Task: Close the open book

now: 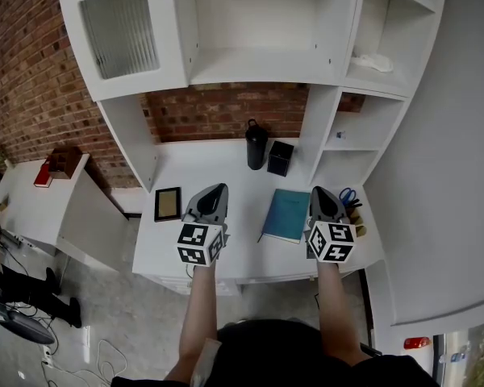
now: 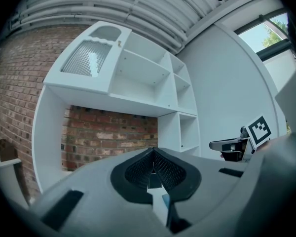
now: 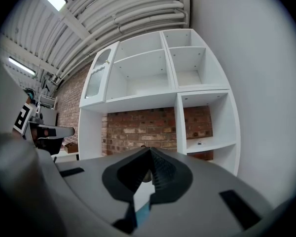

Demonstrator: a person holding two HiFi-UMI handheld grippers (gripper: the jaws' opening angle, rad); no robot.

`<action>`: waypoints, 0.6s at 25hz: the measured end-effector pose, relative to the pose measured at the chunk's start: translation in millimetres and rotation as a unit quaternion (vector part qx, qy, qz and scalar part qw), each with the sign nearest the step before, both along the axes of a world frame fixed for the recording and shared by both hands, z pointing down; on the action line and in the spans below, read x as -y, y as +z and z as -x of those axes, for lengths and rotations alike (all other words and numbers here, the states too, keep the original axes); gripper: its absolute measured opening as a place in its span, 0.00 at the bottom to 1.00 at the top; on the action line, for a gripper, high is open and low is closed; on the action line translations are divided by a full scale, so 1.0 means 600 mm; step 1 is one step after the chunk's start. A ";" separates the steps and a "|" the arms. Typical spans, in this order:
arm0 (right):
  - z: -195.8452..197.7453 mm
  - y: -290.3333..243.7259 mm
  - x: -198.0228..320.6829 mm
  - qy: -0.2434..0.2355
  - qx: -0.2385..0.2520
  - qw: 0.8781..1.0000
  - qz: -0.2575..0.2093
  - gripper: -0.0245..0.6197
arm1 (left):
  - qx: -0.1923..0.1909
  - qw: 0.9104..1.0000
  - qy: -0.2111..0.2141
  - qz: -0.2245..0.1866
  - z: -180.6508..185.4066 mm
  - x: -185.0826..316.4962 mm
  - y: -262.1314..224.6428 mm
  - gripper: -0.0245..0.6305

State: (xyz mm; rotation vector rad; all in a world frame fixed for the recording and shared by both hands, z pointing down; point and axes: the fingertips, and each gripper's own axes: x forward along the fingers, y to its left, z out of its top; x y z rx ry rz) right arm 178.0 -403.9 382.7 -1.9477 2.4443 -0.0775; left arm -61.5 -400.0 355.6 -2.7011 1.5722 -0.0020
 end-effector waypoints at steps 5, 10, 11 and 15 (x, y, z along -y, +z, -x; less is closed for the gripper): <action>-0.001 0.010 0.001 0.001 -0.005 1.000 0.008 0.04 | 0.000 1.000 0.000 0.007 0.000 0.002 0.013 0.05; -0.002 0.015 0.000 0.002 -0.006 1.000 0.014 0.04 | -0.003 1.000 0.000 0.010 0.000 0.003 0.015 0.05; -0.002 0.015 0.000 0.001 -0.007 1.000 0.015 0.04 | -0.004 1.000 0.000 0.010 0.000 0.003 0.016 0.05; 0.000 0.017 -0.001 -0.001 -0.009 1.000 0.016 0.04 | -0.004 1.000 -0.001 0.012 0.001 0.002 0.019 0.05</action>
